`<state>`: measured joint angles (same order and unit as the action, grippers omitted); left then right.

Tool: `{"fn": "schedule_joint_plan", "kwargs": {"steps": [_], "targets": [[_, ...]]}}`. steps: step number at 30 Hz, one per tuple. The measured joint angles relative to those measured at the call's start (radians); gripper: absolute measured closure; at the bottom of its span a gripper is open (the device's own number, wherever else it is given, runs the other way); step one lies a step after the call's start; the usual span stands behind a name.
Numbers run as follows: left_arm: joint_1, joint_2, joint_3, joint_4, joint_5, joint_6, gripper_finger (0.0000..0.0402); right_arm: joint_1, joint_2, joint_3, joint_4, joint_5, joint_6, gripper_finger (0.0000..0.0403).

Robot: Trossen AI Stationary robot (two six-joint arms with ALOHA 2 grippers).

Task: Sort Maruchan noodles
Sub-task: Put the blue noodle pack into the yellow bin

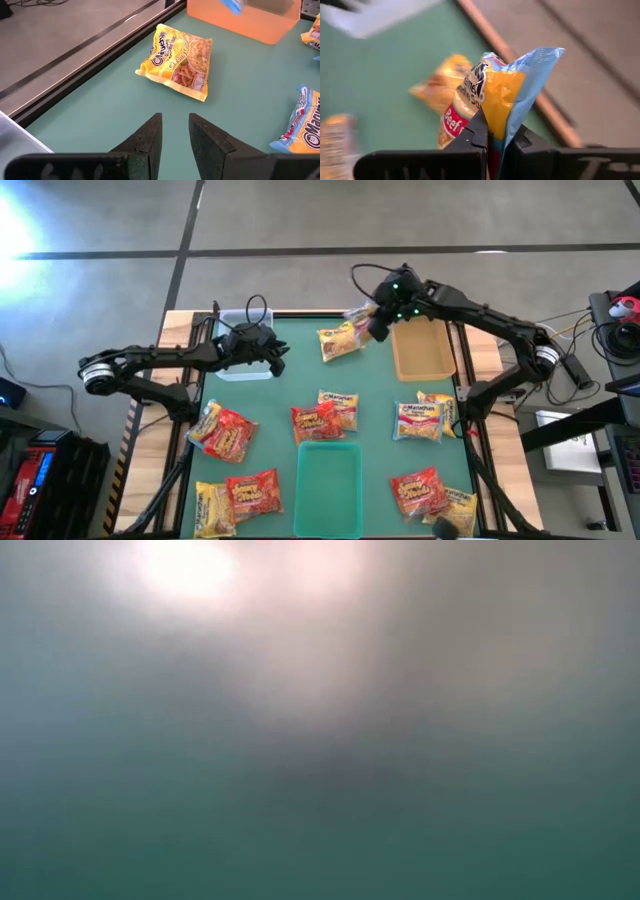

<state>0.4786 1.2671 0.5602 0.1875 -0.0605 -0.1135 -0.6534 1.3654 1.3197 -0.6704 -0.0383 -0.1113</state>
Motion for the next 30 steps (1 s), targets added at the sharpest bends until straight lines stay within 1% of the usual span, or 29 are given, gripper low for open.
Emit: {"fn": "schedule_joint_plan", "kwargs": {"steps": [2,3,10,18,30], "targets": [[0.000,0.000,0.000,0.000,0.000,0.000,0.0322,-0.020,-0.014,0.000,-0.021,0.080,-0.018,0.0394],[0.000,0.000,0.000,0.000,0.000,0.000,0.0322,-0.034,-0.020,0.000,-0.032,0.098,-0.021,0.0394],[0.000,0.000,0.000,0.000,0.000,-0.003,0.0322,-0.136,-0.031,-0.005,-0.099,0.159,-0.021,0.0394],[0.000,0.001,0.000,0.000,-0.001,-0.008,0.0322,-0.220,0.006,-0.019,-0.109,0.173,-0.035,0.0394],[0.000,0.001,0.000,-0.001,-0.001,-0.008,0.0322,-0.285,0.085,-0.021,-0.110,0.170,-0.050,0.0394]]}}
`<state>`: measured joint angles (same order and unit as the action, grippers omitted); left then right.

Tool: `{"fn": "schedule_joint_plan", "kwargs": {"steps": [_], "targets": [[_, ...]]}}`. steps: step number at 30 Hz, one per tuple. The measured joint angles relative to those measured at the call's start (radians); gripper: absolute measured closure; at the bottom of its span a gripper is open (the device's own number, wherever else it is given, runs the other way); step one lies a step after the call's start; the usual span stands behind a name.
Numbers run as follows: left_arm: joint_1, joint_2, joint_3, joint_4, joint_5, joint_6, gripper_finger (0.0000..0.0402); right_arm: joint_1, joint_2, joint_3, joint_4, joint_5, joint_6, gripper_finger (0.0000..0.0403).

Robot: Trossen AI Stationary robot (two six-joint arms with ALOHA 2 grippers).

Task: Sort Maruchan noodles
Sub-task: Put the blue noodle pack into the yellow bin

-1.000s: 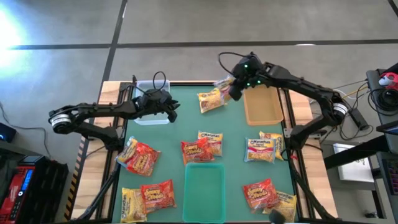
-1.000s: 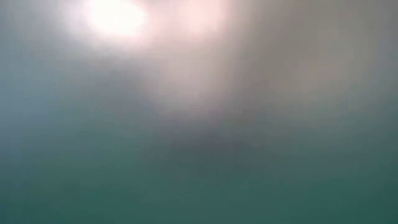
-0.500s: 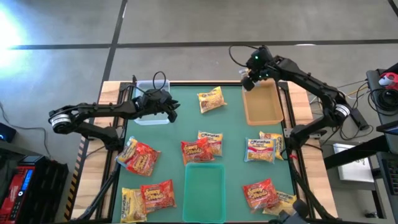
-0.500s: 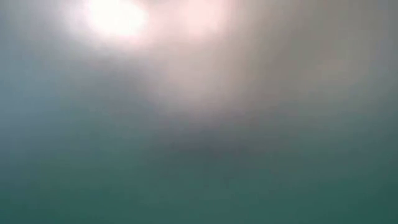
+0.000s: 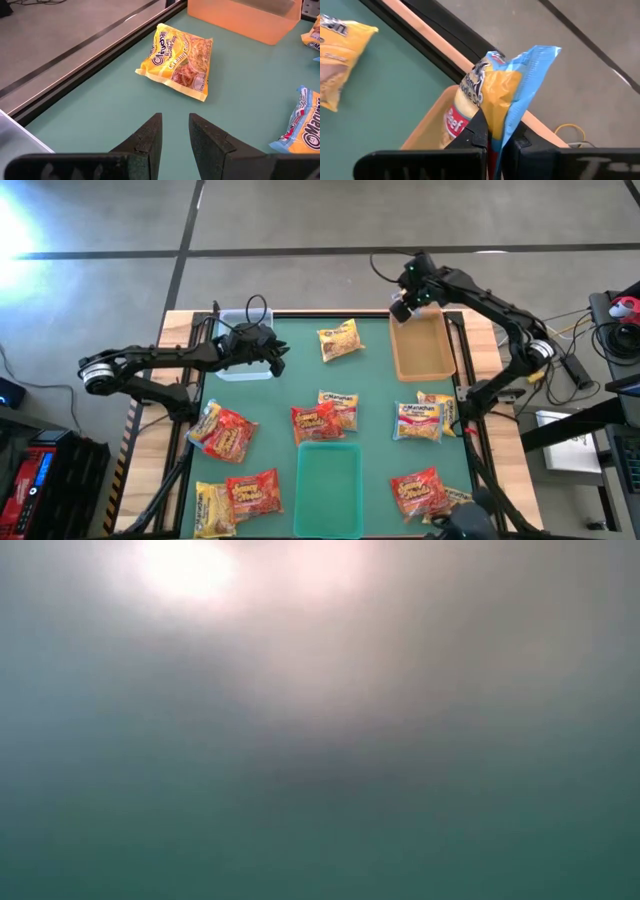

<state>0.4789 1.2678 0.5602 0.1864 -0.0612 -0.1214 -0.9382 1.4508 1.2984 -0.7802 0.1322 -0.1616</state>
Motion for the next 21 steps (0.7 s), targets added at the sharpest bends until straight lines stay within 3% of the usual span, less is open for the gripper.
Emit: {"fn": "schedule_joint_plan", "kwargs": {"steps": [9,14,21], "targets": [[0.000,0.000,0.000,-0.001,0.000,0.000,0.0322,-0.007,0.073,0.000,0.014,0.004,-0.019,0.0394],[0.000,0.000,0.000,-0.001,0.000,0.000,0.0322,-0.008,0.105,0.000,0.015,0.122,-0.015,0.0394],[0.000,0.000,0.000,-0.001,0.000,0.000,0.0322,-0.011,0.122,0.000,0.002,0.134,-0.014,0.0394]]}}
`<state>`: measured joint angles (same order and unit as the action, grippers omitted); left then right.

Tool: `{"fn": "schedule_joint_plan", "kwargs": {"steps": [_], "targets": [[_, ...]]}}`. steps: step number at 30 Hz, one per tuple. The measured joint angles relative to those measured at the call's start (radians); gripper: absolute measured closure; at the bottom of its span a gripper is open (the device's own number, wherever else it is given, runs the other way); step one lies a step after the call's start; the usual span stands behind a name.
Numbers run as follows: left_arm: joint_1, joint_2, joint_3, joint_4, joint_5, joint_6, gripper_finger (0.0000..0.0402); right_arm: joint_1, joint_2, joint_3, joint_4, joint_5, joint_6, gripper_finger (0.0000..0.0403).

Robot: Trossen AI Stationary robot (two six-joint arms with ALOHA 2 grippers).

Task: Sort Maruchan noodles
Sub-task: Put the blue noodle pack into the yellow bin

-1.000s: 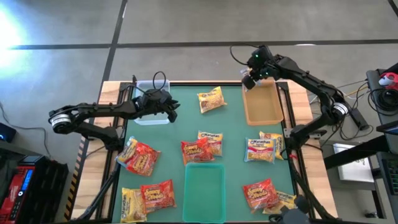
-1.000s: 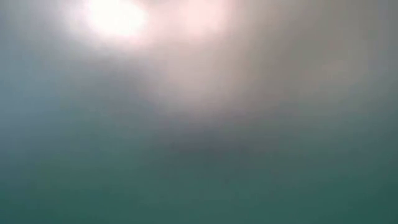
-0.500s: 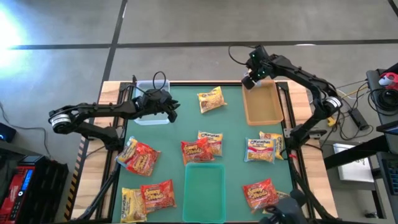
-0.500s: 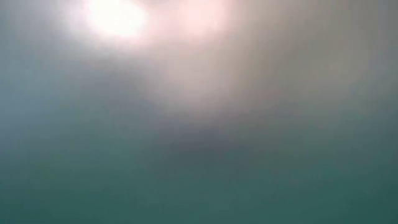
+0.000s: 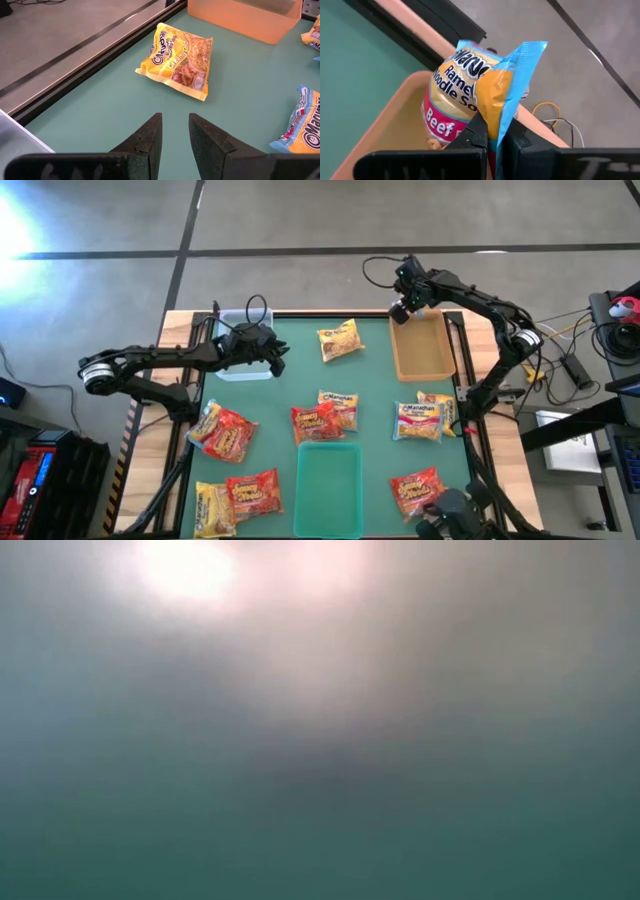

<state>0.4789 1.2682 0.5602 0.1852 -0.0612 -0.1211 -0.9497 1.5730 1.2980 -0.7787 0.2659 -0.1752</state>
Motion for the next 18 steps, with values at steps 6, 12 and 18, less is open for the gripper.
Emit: {"fn": "schedule_joint_plan", "kwargs": {"steps": [6,12,18], "targets": [[0.000,0.000,0.000,0.000,0.000,0.000,0.0322,0.000,-0.013,0.000,-0.056,-0.003,0.007,0.0394],[0.000,0.000,0.000,0.000,0.000,-0.004,0.0322,0.000,-0.015,0.000,-0.061,0.030,0.029,0.0378],[0.000,0.000,0.000,0.000,0.000,-0.011,0.0322,0.000,-0.016,0.000,-0.088,0.083,0.046,0.0329]]}}
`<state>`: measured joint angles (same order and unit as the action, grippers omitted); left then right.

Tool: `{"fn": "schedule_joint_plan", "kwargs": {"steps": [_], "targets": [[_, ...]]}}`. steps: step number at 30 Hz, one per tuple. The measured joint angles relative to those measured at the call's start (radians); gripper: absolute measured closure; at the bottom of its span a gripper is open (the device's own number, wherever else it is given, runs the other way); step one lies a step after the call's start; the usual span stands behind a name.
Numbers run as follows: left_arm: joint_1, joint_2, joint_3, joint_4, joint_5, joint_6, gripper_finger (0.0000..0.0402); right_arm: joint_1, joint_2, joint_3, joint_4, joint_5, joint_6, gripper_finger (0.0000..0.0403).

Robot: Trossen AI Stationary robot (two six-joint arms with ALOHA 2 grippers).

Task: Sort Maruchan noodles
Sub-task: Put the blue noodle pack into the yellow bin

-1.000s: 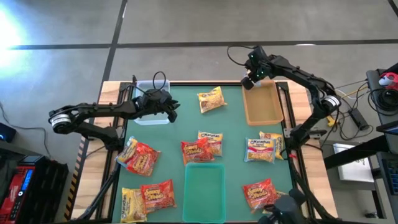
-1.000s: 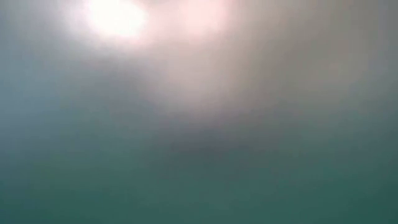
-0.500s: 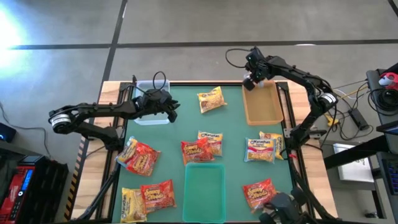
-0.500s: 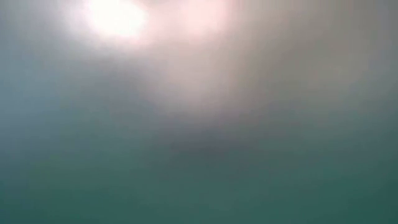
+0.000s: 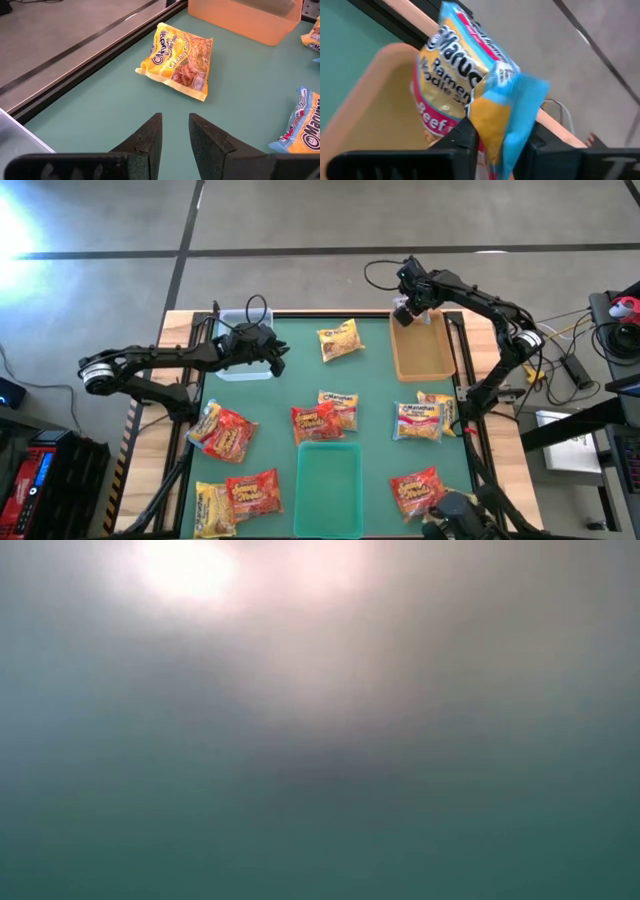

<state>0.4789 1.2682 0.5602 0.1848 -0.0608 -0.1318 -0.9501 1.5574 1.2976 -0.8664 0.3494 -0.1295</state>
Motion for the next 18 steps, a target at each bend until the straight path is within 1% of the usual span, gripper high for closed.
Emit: {"fn": "schedule_joint_plan", "kwargs": {"steps": [2,4,6,8,11,15,17,18], "targets": [[0.000,0.000,0.000,0.000,0.000,0.000,0.0322,0.000,0.000,0.000,-0.003,0.042,0.000,0.0311],[0.000,0.000,0.000,0.000,0.000,0.000,0.0322,0.000,0.000,0.000,-0.002,0.110,0.008,0.0297],[0.000,0.000,0.000,0.000,0.000,0.000,0.0322,0.000,-0.001,0.000,-0.002,0.184,0.015,0.0287],[0.000,0.000,0.000,0.000,0.000,0.000,0.0322,0.000,-0.001,0.000,-0.002,0.233,0.016,0.0280],[0.000,0.000,0.000,0.000,0.000,0.000,0.0322,0.000,-0.001,0.000,-0.003,0.222,0.018,0.0273],[0.000,0.000,0.000,0.000,0.000,0.000,0.0322,0.000,-0.001,0.000,-0.040,0.131,0.018,0.0272],[0.000,0.000,0.000,0.000,0.000,-0.001,0.0322,0.000,0.000,0.000,-0.058,0.138,0.030,0.0274],[0.000,0.000,0.000,0.000,0.000,-0.001,0.0322,0.001,0.002,0.000,-0.068,0.168,0.041,0.0276]]}}
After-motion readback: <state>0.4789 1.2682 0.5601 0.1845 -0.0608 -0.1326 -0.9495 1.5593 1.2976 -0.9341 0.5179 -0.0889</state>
